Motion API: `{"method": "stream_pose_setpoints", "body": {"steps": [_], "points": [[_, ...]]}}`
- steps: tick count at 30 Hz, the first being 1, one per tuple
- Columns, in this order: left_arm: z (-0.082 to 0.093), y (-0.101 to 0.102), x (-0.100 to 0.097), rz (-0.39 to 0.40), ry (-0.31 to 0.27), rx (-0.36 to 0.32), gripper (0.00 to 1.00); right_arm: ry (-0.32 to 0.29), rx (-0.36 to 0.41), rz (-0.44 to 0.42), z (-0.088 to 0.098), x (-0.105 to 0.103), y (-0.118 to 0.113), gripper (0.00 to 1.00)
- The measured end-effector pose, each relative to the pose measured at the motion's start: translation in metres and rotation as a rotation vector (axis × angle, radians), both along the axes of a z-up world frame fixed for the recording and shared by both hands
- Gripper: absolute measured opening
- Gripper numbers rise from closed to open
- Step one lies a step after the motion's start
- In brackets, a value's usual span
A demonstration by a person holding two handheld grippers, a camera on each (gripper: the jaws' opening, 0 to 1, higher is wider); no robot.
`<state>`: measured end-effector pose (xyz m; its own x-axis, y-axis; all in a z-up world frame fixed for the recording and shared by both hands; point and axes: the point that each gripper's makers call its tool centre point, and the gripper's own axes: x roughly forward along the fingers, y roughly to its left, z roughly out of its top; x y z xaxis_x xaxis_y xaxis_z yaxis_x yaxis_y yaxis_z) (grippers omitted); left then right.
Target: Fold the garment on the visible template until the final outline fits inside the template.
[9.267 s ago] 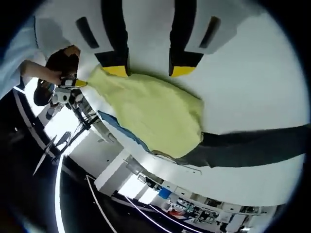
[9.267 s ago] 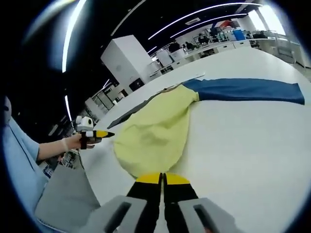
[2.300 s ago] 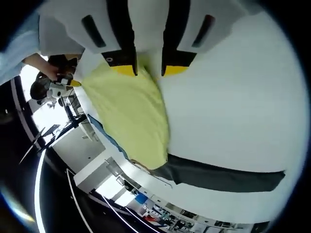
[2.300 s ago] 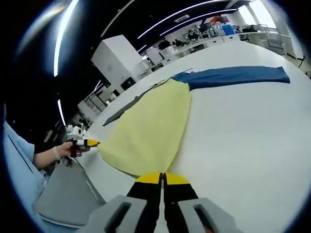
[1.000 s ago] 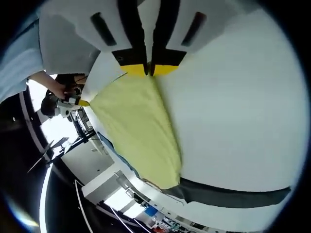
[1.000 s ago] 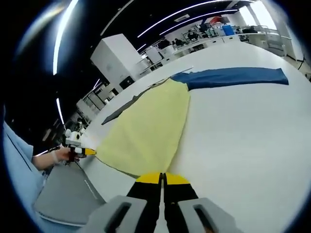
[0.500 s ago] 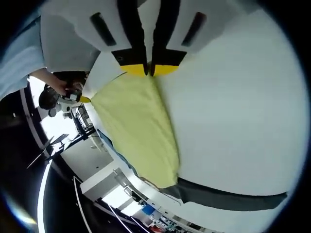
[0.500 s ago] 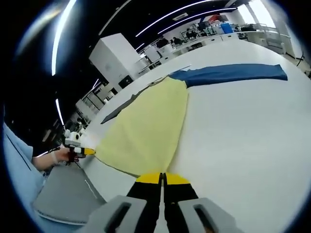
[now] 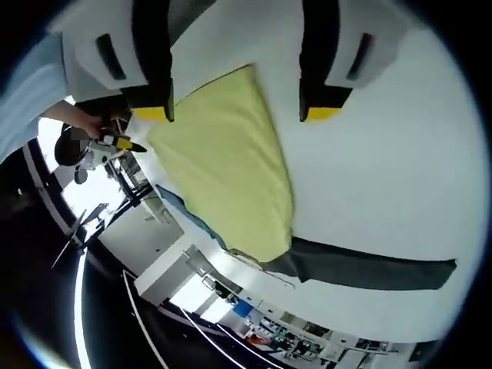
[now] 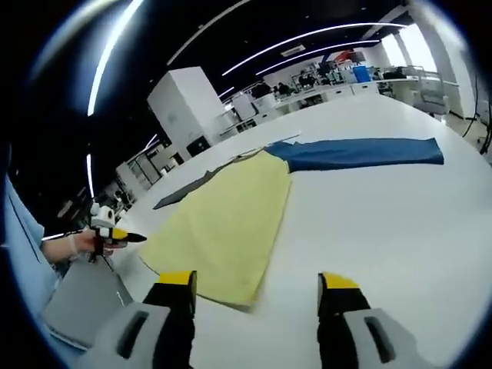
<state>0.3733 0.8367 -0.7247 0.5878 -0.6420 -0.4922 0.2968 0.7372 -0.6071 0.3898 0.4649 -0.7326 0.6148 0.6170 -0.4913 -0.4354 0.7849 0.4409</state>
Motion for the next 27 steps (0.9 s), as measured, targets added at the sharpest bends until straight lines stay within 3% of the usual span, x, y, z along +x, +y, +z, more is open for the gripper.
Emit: {"method": "stream_pose_setpoints", "body": {"steps": [3, 7, 15, 27], "points": [[0.001, 0.002, 0.004, 0.006, -0.025, 0.011, 0.77, -0.011, -0.034, -0.016, -0.002, 0.003, -0.004, 0.92], [-0.003, 0.004, 0.008, 0.004, -0.051, 0.068, 0.98, -0.012, -0.035, -0.03, -0.002, 0.005, -0.007, 0.97], [0.0, 0.005, 0.01, 0.023, -0.067, 0.05, 0.99, -0.028, -0.075, -0.045, -0.003, 0.019, -0.017, 1.0], [0.008, 0.0, 0.014, 0.037, -0.09, 0.049, 0.93, -0.027, -0.121, -0.148, -0.004, 0.053, -0.061, 0.95]]}}
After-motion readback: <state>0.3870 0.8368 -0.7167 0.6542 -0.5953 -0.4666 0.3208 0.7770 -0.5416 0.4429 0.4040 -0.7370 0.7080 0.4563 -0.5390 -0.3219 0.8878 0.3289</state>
